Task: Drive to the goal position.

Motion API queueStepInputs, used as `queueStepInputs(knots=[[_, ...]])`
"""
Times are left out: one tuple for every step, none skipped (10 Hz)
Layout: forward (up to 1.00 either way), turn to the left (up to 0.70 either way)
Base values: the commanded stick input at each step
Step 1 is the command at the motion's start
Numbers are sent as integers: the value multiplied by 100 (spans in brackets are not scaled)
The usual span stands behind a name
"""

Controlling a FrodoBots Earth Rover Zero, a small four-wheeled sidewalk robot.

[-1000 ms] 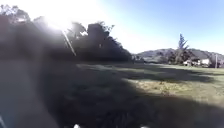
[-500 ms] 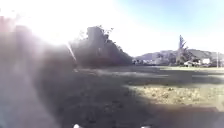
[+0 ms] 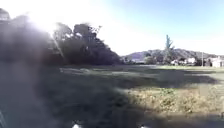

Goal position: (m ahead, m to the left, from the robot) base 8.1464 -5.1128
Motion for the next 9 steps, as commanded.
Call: queueStepInputs(knots=[[100, -40], [100, -40], [100, -40], [100, -39], [100, 0], [100, 0], [100, 0], [100, 0], [100, 0]])
